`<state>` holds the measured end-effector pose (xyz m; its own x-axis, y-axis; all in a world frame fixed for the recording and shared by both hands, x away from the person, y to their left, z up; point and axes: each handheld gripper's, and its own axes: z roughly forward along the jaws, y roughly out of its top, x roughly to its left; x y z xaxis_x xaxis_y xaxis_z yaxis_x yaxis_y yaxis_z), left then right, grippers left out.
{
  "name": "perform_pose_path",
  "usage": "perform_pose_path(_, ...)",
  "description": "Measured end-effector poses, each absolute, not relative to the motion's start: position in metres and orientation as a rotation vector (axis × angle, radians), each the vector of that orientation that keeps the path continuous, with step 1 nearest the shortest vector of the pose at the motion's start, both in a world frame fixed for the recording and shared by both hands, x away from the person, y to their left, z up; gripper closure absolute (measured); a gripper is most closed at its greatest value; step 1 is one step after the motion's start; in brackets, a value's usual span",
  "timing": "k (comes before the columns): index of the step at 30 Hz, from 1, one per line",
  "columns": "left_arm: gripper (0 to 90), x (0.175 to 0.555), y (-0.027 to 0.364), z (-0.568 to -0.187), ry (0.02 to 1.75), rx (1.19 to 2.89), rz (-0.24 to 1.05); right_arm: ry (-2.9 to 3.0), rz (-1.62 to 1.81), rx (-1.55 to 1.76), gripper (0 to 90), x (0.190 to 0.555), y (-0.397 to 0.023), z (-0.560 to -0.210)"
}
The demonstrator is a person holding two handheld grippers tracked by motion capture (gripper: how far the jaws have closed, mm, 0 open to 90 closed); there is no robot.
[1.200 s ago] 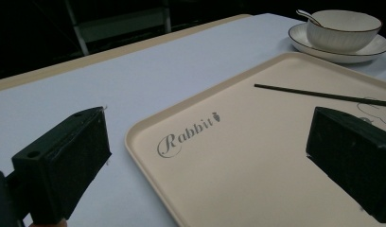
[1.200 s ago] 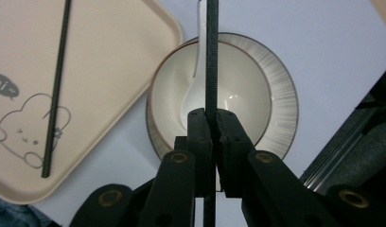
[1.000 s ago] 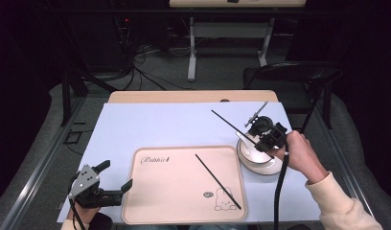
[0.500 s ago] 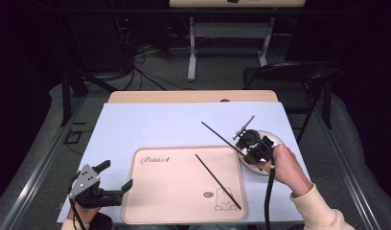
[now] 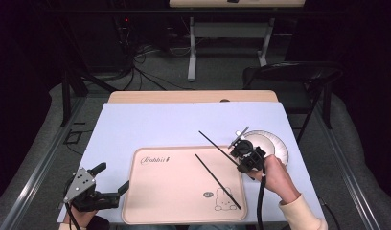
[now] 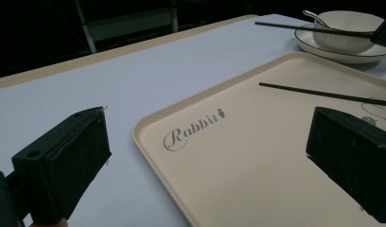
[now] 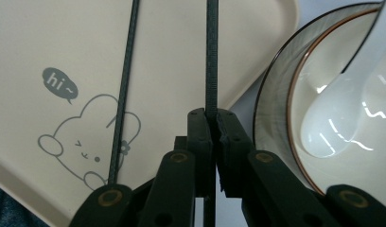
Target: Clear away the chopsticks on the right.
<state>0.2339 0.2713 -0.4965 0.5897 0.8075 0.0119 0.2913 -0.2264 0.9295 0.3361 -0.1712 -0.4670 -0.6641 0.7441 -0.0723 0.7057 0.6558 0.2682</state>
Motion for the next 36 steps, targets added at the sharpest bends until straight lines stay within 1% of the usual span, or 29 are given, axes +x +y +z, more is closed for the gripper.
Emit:
perform_pose_path(5,0.1,0.235,0.271,-0.497,0.890,1.795,0.620,2.721,0.309,1.218,85.3,0.332,-0.168,-0.484)
perform_pose_path(17,0.0,0.234,0.270,-0.497,0.881,1.798,0.627,2.773,0.221,1.203,85.1,0.326,-0.153,-0.502)
perform_pose_path(25,0.0,0.233,0.271,-0.496,0.876,1.796,0.625,2.789,0.163,1.205,84.9,0.329,-0.145,-0.515)
perform_pose_path(36,0.1,0.237,0.269,-0.496,0.864,1.801,0.618,2.797,0.181,1.216,84.7,0.326,-0.136,-0.522)
